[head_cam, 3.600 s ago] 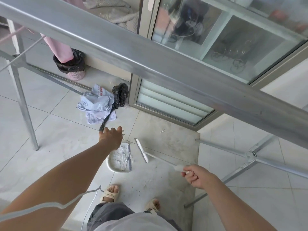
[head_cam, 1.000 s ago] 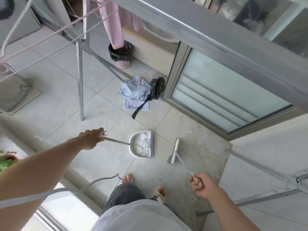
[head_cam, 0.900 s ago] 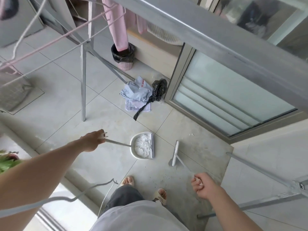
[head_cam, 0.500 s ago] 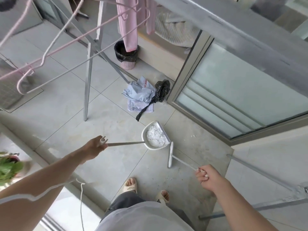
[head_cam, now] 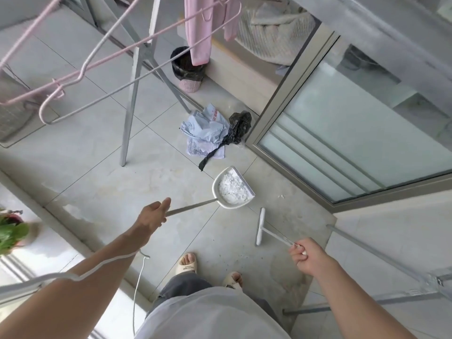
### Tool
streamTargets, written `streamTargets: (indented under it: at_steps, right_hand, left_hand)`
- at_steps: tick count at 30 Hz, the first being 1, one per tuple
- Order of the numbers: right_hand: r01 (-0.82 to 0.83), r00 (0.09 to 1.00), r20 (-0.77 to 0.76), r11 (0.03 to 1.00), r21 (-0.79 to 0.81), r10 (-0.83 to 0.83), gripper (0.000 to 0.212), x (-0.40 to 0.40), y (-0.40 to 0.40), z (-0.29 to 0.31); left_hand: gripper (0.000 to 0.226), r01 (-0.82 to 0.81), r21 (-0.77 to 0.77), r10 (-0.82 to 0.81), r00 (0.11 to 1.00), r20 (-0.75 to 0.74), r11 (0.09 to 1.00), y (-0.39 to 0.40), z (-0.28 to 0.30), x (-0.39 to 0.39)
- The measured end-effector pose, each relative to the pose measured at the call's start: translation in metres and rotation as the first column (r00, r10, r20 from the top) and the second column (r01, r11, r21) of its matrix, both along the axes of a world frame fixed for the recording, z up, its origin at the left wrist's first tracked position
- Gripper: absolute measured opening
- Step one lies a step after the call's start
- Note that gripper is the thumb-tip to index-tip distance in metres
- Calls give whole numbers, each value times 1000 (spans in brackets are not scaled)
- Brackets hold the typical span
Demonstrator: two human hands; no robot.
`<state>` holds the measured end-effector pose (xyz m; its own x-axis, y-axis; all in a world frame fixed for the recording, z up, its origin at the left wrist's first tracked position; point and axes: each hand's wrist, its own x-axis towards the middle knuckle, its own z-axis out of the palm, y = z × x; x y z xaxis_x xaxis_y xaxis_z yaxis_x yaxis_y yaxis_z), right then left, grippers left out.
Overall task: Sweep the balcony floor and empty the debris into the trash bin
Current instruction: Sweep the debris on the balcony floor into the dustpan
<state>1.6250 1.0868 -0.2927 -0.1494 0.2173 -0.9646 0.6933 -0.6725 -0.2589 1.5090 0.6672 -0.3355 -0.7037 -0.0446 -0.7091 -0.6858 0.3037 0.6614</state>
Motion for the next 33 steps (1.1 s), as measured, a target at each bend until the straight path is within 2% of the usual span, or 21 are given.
streamTargets:
  at_steps: [4,11,21,28,31,33]
  right_hand:
    - [1,1000,2,1000,28,-1,23,5,-2,3]
    - [-15,1000,19,999,33,14,23,13,-13,8]
    - [-5,1000,-3,1000,-30,5,18,8,-22,12]
    - [-98,995,12,993,65,98,15,17,-6,13]
    - [-140,990,22,982,129,139,14,15,2,15]
    - [-175,984,42,967,187,170,11,13,8,13]
  left_hand:
    - [40,-29,-57,34,995,91,998,-7,-20,17]
    - [34,-58,-182,93,977,191,982,-28,-45,47]
    - [28,-6,-117,24,988,155,993,-22,-29,32]
    - [47,120,-101,-119,993,16,988,-2,2,-15]
    - [51,275,-183,-286,958,-32,944,21,32,-29]
    - [47,393,-267,-423,904,-66,880,38,51,-35]
